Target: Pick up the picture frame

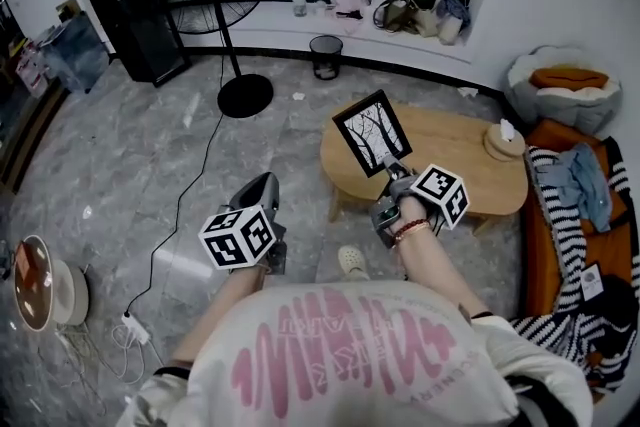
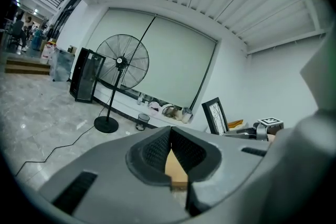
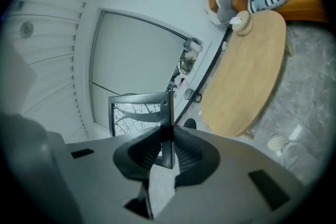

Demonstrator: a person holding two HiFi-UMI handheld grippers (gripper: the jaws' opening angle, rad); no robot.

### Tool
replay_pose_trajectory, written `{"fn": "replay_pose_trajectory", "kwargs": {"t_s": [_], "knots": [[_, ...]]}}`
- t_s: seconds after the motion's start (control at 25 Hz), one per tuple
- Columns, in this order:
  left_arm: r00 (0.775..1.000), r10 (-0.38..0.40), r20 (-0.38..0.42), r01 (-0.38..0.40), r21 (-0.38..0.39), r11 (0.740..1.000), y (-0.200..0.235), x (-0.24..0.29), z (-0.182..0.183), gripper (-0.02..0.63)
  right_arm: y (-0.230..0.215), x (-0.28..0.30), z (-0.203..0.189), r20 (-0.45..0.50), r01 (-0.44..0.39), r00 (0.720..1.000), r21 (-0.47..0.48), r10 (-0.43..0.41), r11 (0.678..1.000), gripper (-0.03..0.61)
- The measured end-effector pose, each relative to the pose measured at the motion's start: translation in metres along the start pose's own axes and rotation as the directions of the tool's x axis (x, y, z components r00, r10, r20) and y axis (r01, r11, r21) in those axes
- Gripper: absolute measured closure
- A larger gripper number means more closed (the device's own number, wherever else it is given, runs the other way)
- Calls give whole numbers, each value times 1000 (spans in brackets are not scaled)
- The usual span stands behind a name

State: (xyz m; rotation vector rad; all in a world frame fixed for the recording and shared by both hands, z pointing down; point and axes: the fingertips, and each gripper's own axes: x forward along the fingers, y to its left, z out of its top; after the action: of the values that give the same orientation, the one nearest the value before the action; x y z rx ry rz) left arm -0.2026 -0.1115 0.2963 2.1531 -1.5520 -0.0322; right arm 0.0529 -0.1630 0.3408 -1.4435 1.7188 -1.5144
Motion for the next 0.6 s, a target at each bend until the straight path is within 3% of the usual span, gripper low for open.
{"fn": "replay_pose_trajectory", "kwargs": {"t_s": [0.12, 0.32, 0.6], "knots": [[1000, 5, 12, -6, 11, 1000, -1, -2, 1, 611, 20, -2, 0, 0, -29, 1000, -150, 30, 988, 500], [999, 27, 18, -27, 8, 1000, 4, -5, -3, 611, 42, -10, -7, 2, -45, 999, -363, 48, 931, 502], [999, 35, 22, -35, 5, 999, 3, -12, -9, 611, 36, -21, -10, 20, -6, 1000, -465, 17, 885, 502]]}}
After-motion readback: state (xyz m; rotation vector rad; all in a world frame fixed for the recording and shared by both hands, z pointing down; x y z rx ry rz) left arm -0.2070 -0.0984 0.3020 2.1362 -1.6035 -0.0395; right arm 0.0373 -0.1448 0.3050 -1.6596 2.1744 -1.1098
